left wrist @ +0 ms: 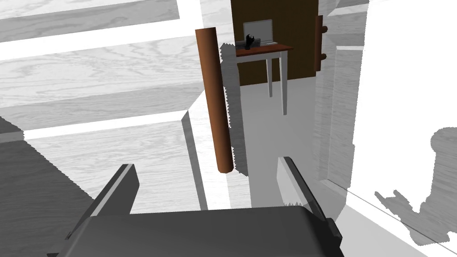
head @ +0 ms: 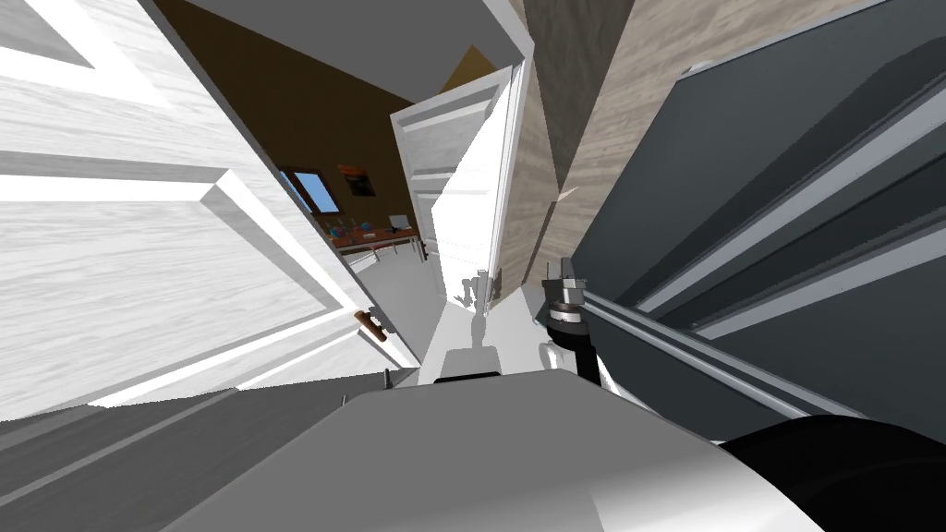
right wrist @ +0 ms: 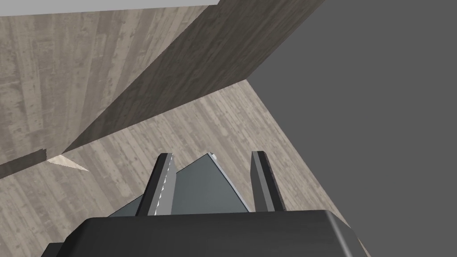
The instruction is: Push the door open
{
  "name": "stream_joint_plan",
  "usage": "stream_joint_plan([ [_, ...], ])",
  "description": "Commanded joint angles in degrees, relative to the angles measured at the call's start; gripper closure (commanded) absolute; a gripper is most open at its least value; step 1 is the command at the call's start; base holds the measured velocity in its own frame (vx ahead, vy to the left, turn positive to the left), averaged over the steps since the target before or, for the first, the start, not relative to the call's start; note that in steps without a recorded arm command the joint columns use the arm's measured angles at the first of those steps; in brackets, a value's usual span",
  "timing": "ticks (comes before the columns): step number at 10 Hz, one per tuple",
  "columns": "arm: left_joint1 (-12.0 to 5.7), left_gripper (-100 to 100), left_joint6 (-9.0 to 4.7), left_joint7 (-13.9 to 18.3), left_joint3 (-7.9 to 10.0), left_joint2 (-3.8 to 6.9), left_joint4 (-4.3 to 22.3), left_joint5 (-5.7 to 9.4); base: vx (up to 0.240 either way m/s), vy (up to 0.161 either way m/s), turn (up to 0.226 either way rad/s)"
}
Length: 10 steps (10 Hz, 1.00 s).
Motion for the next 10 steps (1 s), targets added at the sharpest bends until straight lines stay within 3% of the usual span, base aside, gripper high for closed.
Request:
stream_joint_plan([
  [1, 0.46, -100, -0.77, 2.0, -0.43, -0.02, 1.5, 1.03, 0.169, 0.090, -0.080],
  [6, 1.07, -100, -2.69, 5.9, -1.42, -0.35, 5.3, 3.08, 0.145, 0.078, -0.059],
  [10, -0.17, -100, -1.46, 5.0, -0.51, -0.34, 5.1, 3.12, 0.114, 0.091, -0.015],
])
